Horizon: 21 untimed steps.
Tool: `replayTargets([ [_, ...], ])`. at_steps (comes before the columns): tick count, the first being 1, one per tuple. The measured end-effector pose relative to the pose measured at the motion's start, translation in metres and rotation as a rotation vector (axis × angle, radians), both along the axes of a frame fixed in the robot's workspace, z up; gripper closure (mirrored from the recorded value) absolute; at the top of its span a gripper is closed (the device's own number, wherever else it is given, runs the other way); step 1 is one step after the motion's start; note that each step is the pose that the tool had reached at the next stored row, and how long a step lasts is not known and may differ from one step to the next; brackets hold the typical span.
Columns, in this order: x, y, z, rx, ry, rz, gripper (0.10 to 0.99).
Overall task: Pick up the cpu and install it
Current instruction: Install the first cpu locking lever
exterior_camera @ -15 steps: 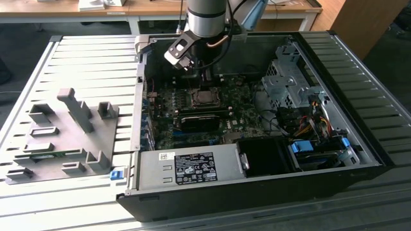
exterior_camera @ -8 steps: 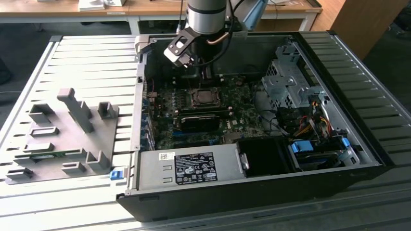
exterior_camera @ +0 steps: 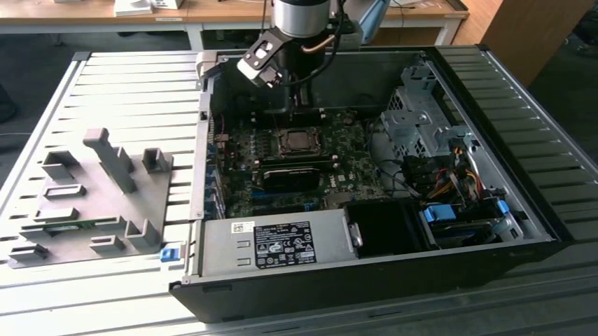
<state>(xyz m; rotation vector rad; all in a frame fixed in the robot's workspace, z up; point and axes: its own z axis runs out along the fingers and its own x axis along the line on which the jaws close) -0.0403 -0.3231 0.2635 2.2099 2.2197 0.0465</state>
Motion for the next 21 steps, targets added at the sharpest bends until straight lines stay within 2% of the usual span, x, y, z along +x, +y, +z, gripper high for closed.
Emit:
replayTargets([
  [3, 0.0000, 0.0000, 0.0074, 0.000, 0.0000, 0.000, 0.980],
  [8, 0.0000, 0.0000, 0.0135, 0.000, 0.0000, 0.000, 0.980],
  [12, 0.0000, 0.0000, 0.0139, 0.000, -0.0001, 0.010, 0.980],
  [21, -0.0001, 0.0000, 0.0140, 0.000, 0.0000, 0.091, 0.980],
])
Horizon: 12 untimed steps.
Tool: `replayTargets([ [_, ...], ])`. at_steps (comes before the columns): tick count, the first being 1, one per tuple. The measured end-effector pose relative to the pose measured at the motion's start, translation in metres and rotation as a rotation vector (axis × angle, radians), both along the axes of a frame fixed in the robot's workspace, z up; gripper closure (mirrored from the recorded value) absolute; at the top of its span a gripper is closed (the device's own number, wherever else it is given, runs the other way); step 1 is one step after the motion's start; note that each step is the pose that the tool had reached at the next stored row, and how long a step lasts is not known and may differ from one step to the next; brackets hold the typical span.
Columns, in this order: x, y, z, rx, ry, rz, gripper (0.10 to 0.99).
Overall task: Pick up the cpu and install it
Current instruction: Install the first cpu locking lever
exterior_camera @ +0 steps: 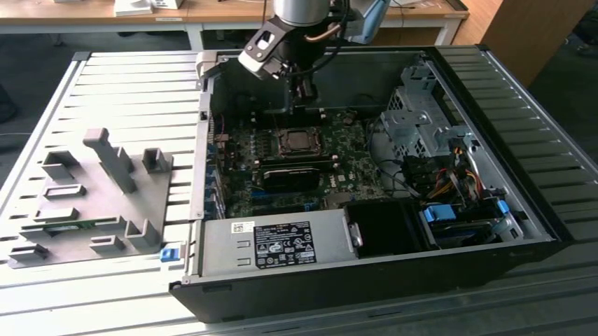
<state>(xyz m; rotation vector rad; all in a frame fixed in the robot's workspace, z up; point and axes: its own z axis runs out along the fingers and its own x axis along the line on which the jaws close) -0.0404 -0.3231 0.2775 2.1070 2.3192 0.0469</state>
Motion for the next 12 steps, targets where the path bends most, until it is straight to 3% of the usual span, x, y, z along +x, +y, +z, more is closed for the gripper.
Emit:
replayTargets([
  [12, 0.0000, 0.0000, -0.0001, 0.000, 0.0000, 0.052, 0.980],
])
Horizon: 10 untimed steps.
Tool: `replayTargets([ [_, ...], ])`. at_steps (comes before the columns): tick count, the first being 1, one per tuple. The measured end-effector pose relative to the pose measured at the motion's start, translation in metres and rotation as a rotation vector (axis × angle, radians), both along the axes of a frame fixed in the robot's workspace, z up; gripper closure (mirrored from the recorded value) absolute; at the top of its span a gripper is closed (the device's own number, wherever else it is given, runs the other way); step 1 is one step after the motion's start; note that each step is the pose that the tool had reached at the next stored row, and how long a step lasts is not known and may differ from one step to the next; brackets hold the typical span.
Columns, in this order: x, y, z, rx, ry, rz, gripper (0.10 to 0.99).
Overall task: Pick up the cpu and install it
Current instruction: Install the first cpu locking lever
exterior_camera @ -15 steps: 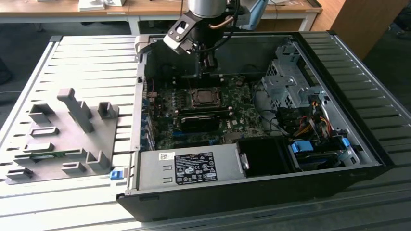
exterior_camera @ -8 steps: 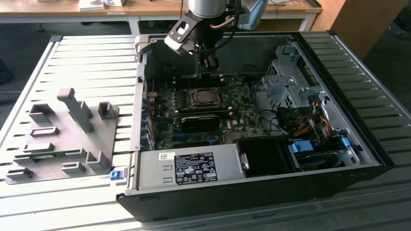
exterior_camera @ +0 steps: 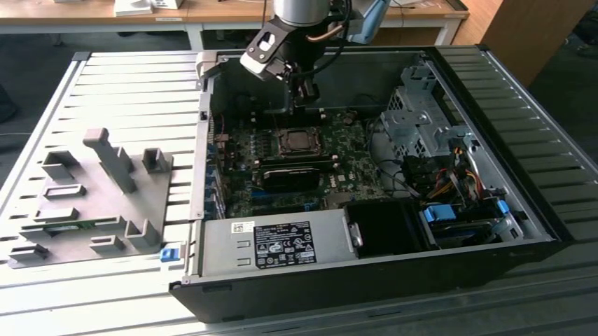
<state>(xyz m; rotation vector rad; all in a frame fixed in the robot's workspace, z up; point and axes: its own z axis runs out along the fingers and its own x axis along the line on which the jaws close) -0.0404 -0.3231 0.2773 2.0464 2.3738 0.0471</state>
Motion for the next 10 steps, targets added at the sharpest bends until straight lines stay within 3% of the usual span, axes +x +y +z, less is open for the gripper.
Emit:
replayTargets([
  [10, 0.0000, 0.0000, 0.0000, 0.000, 0.0000, 0.060, 0.980],
])
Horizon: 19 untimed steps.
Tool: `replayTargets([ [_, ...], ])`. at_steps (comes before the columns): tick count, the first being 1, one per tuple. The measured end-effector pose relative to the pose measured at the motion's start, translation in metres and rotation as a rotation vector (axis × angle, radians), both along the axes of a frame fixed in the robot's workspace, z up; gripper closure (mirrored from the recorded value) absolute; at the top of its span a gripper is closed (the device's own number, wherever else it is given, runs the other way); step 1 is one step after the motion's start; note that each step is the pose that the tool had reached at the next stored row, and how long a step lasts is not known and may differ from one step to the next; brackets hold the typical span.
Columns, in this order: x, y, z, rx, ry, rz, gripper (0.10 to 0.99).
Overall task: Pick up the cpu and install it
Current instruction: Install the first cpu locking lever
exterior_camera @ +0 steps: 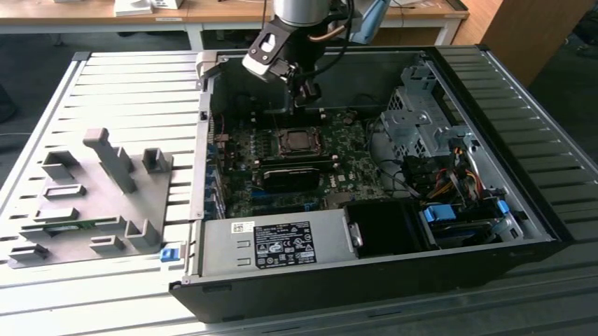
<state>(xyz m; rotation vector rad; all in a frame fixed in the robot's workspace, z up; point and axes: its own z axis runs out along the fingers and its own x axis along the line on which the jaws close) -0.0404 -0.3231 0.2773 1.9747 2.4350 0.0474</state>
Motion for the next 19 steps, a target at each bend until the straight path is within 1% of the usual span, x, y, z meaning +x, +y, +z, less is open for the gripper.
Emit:
replayTargets([
  [19, 0.0000, 0.0000, 0.0000, 0.000, 0.0000, 0.105, 0.980],
])
